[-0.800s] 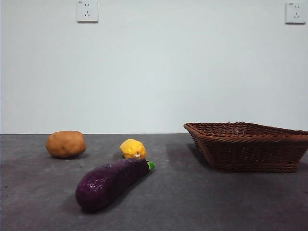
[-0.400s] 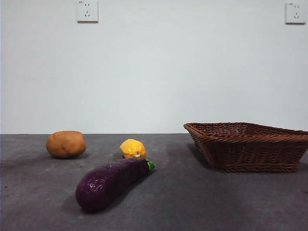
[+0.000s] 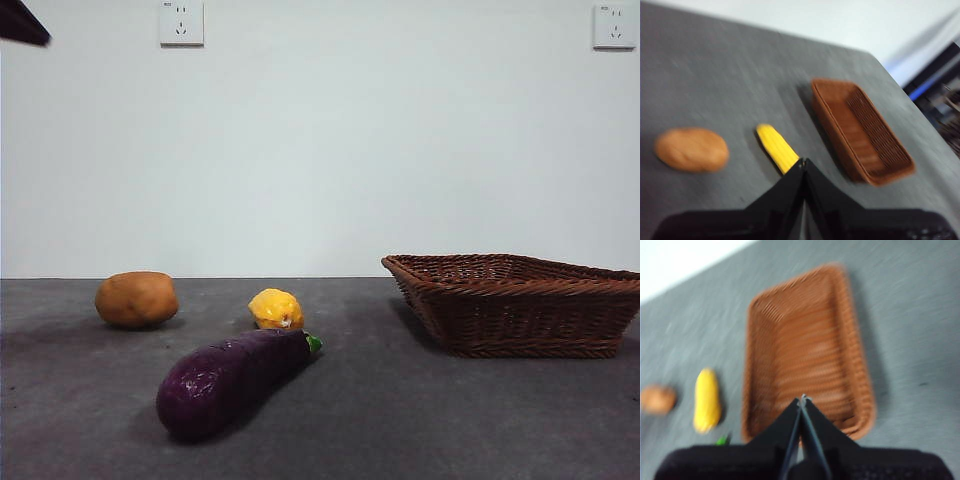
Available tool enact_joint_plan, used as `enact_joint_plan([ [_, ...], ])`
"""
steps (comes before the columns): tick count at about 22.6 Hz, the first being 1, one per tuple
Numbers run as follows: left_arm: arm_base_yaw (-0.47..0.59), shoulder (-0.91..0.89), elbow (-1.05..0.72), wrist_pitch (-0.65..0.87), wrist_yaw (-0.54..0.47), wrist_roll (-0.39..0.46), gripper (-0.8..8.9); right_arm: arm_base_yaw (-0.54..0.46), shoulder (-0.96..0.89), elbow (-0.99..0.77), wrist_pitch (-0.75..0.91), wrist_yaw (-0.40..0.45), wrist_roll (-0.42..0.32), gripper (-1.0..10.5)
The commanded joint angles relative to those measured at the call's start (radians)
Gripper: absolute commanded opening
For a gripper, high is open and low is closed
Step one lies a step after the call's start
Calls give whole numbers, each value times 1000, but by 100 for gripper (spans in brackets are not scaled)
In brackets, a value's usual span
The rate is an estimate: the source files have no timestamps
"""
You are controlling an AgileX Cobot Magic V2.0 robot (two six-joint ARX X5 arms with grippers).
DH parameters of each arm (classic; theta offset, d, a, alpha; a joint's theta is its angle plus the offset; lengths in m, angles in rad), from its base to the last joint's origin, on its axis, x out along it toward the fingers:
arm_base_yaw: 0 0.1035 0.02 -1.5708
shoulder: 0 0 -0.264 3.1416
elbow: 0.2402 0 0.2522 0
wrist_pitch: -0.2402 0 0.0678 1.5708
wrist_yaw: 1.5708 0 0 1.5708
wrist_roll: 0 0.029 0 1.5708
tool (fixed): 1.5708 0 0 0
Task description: Help me put the vegetables on the table into the basket
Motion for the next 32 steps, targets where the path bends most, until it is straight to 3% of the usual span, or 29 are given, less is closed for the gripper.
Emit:
enact_joint_plan([
  [1,0,60,3,-23,47,-5,-4,0,80,56,-37,-60,-107,1],
  [4,-13,136,3,-63,63,-4,-4,0,233,162,-133,-67,-168,28],
  [7,-35,204,3,-87,63,8,-4,0,406,280,-225,-66,-216,372],
  [10,-69,257,3,-101,63,53,-4,0,573,394,-253,-45,-243,513],
  [13,-109,295,3,-101,63,79,-4,0,722,506,-265,19,-252,512],
  [20,-193,333,3,-95,62,146,-4,-1,1014,715,-309,34,-320,503],
  [23,-220,333,3,-93,62,255,-4,-8,1085,744,-303,50,-332,499],
  [24,-230,333,3,-92,62,309,-5,-14,1104,747,-304,48,-344,473],
  [26,-245,333,3,-86,63,362,-5,-20,1131,747,-308,46,-366,308],
  [30,-258,333,3,-70,61,401,-5,-35,1173,747,-315,-65,-375,269],
  [31,-258,333,3,-62,61,401,-5,-34,1178,747,-327,-77,-375,192],
  [32,-258,333,3,-47,61,400,-5,-34,1186,747,-333,-73,-375,40],
])
